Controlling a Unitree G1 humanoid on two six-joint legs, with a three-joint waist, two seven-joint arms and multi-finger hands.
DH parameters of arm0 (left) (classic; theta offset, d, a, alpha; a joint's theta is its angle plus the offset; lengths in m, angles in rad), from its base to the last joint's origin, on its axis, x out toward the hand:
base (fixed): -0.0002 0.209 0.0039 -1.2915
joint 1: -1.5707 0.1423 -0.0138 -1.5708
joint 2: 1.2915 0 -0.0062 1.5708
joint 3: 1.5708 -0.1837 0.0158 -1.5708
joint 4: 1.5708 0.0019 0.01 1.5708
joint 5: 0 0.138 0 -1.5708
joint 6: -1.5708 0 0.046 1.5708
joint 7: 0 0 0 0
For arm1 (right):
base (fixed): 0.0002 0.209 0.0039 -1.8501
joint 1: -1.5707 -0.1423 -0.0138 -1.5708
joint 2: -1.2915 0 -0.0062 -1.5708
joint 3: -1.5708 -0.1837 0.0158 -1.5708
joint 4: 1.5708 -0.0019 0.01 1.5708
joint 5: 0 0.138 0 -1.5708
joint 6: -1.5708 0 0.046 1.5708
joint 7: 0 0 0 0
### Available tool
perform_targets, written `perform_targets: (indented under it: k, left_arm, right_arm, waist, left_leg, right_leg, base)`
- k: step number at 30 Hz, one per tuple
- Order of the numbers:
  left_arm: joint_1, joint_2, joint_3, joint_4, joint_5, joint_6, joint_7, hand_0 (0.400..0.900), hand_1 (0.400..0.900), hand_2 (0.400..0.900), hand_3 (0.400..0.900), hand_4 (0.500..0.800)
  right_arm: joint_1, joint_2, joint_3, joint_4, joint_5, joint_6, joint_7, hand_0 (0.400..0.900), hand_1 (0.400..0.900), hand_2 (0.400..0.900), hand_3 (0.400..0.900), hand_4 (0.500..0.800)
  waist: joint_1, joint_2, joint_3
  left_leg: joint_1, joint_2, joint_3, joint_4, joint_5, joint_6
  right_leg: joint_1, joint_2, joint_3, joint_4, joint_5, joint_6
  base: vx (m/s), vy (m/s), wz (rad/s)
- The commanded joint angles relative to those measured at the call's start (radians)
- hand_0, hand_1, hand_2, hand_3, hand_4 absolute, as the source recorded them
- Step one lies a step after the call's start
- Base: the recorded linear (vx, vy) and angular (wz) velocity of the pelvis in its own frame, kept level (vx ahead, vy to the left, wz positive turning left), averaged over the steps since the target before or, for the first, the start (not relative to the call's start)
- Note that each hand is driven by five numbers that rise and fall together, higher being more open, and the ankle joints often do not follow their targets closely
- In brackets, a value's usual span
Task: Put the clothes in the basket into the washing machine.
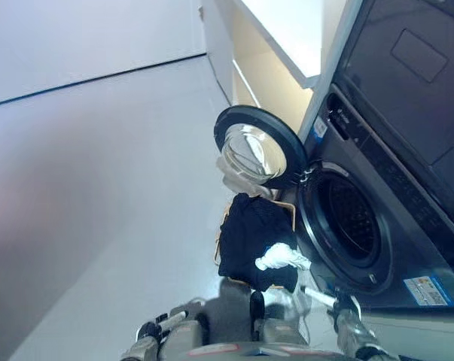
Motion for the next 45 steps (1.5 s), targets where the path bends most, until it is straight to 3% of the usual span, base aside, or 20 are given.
perform_targets:
  k: [1,6,11,15,23,34,42,43,44,45]
  left_arm:
    - [0.021,0.059,-0.052,-0.010,0.017,-0.010,0.045,0.900,0.900,0.900,0.900,0.800]
    - [0.011,0.079,-0.061,-0.013,0.024,-0.012,0.046,0.900,0.900,0.900,0.900,0.800]
    - [-0.053,0.122,-0.098,-0.080,0.004,-0.053,0.106,0.900,0.900,0.900,0.900,0.800]
    - [-0.111,0.123,-0.117,-0.095,-0.042,-0.078,0.149,0.900,0.900,0.900,0.900,0.800]
    - [-0.225,0.153,-0.146,-0.218,-0.169,-0.129,0.199,0.900,0.900,0.900,0.900,0.800]
    - [-0.296,0.175,-0.189,-0.440,-0.257,-0.174,0.225,0.900,0.900,0.900,0.900,0.800]
    - [-0.300,0.174,-0.189,-0.449,-0.276,-0.171,0.229,0.900,0.900,0.900,0.900,0.800]
    - [-0.298,0.172,-0.189,-0.446,-0.274,-0.169,0.231,0.900,0.900,0.900,0.900,0.800]
    - [-0.298,0.172,-0.189,-0.446,-0.274,-0.169,0.231,0.900,0.900,0.900,0.900,0.800]
    - [-0.295,0.169,-0.190,-0.445,-0.271,-0.169,0.231,0.900,0.900,0.900,0.900,0.800]
  right_arm:
    - [-0.021,-0.028,0.020,-0.056,-0.073,-0.028,-0.037,0.900,0.900,0.900,0.900,0.800]
    - [-0.064,-0.032,0.057,-0.041,-0.130,-0.017,-0.046,0.900,0.900,0.900,0.900,0.800]
    - [-0.234,-0.092,0.137,-0.072,-0.228,-0.018,-0.137,0.900,0.900,0.900,0.900,0.800]
    - [-0.397,-0.157,0.195,-0.042,-0.284,-0.013,-0.204,0.900,0.900,0.900,0.900,0.800]
    - [-0.701,-0.284,0.304,0.040,-0.374,0.000,-0.316,0.900,0.900,0.900,0.900,0.800]
    - [-0.863,-0.334,0.381,0.170,-0.398,0.024,-0.341,0.900,0.900,0.900,0.900,0.800]
    - [-0.891,-0.312,0.421,0.240,-0.426,0.057,-0.298,0.900,0.900,0.900,0.900,0.800]
    - [-0.874,-0.303,0.420,0.226,-0.426,0.055,-0.297,0.853,0.853,0.853,0.853,0.772]
    - [-0.874,-0.303,0.420,0.225,-0.426,0.055,-0.298,0.541,0.541,0.541,0.541,0.585]
    - [-0.869,-0.300,0.422,0.218,-0.432,0.054,-0.304,0.400,0.400,0.400,0.400,0.500]
  waist:
    - [0.023,0.022,0.048]
    - [0.031,0.018,0.065]
    - [0.059,0.030,0.133]
    - [0.068,0.038,0.172]
    - [0.077,0.062,0.255]
    - [0.106,0.113,0.305]
    - [0.127,0.127,0.298]
    - [0.126,0.123,0.295]
    - [0.126,0.123,0.293]
    - [0.124,0.120,0.292]
  left_leg:
    - [-0.025,-0.013,0.000,-0.110,0.166,0.032]
    - [-0.028,-0.021,0.010,-0.099,0.142,0.046]
    - [-0.145,-0.033,0.029,-0.069,0.139,0.064]
    - [-0.237,-0.040,0.039,-0.018,0.133,0.069]
    - [-0.536,-0.045,0.031,0.258,0.068,0.075]
    - [-0.909,-0.048,0.016,0.591,-0.013,0.084]
    - [-1.046,-0.055,0.017,0.700,-0.034,0.089]
    - [-1.058,-0.057,0.014,0.709,-0.034,0.090]
    - [-1.060,-0.057,0.014,0.710,-0.034,0.090]
    - [-1.059,-0.058,0.013,0.709,-0.034,0.090]
  right_leg:
    - [-0.043,0.013,0.042,0.144,-0.182,0.109]
    - [-0.064,0.014,0.065,0.166,-0.182,0.113]
    - [-0.232,0.002,0.090,0.237,-0.169,0.120]
    - [-0.344,-0.003,0.097,0.305,-0.165,0.123]
    - [-0.630,-0.035,0.111,0.567,-0.222,0.112]
    - [-1.001,-0.078,0.122,0.914,-0.316,0.080]
    - [-1.146,-0.081,0.126,1.019,-0.337,0.075]
    - [-1.158,-0.079,0.126,1.028,-0.338,0.075]
    - [-1.160,-0.080,0.126,1.028,-0.338,0.075]
    - [-1.161,-0.078,0.127,1.028,-0.339,0.075]
  base:
    - [0.13,-0.031,-0.08]
    - [0.10,0.081,-0.18]
    - [-0.08,0.100,-0.12]
    - [-0.05,0.064,-0.08]
    - [-0.07,-0.004,0.06]
    - [-0.05,-0.034,0.11]
    - [-0.01,-0.020,0.06]
    - [0.01,-0.017,0.03]
    - [0.00,0.000,0.00]
    - [0.00,0.000,0.00]
